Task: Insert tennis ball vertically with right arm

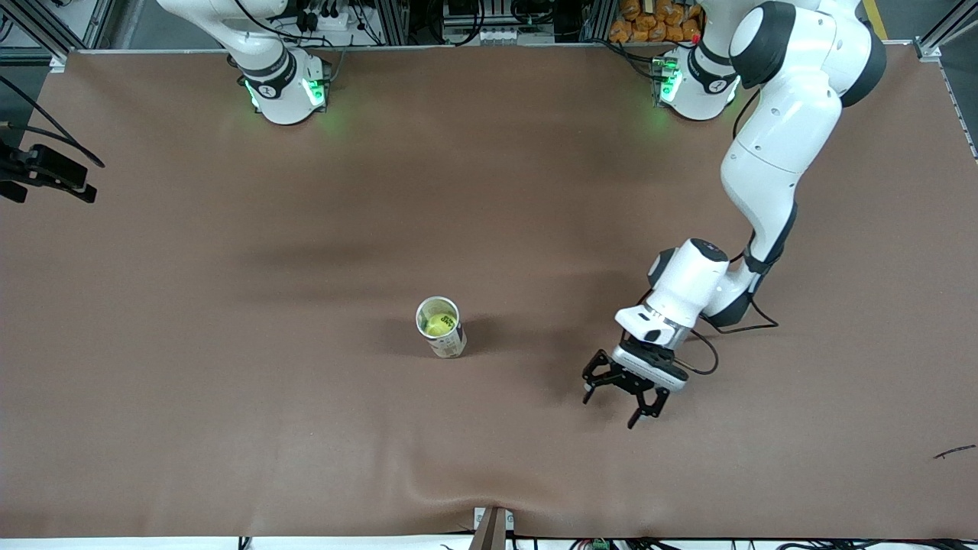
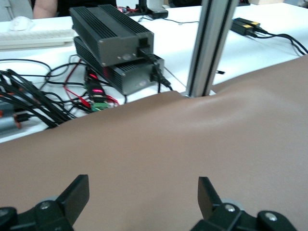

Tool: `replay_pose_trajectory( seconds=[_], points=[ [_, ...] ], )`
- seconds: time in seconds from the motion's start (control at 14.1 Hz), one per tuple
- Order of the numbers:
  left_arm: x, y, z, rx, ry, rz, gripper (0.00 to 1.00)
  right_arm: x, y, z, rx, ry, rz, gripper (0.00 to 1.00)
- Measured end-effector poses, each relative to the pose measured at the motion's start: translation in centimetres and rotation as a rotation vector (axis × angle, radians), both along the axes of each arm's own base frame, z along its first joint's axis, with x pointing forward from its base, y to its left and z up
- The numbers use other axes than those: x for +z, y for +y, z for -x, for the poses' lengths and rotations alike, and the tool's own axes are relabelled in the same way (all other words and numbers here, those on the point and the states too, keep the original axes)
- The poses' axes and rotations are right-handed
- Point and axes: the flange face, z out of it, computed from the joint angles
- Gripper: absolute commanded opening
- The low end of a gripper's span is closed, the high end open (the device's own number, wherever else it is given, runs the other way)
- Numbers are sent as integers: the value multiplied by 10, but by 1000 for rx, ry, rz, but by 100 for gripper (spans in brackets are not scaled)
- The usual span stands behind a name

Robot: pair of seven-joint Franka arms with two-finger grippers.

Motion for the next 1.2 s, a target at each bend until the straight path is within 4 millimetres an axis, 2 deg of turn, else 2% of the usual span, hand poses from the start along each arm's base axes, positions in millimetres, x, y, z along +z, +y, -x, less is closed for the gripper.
replay_pose_trajectory(
  seconds=[0.14,0.21,0.42,0.64,0.78,0.99,1.2],
  points=[
    [13,12,-11,19,21,-26,100,-1,4,-1,6,-3,0,100],
    [26,18,-19,29,41,-50,100,-1,2,-2,3,-7,1,100],
    [76,46,-38,72,71,-108,100,0,-10,-2,-20,-10,2,100],
    [116,66,-45,105,137,-167,100,0,-25,0,-46,-11,1,100],
    [148,66,-43,137,214,-170,100,0,-31,0,-59,-12,-4,100],
    [196,64,-33,170,312,-155,100,0,-30,0,-57,-12,-7,100],
    [237,78,-15,210,464,-176,100,0,-29,0,-55,-12,-8,100]
  ],
)
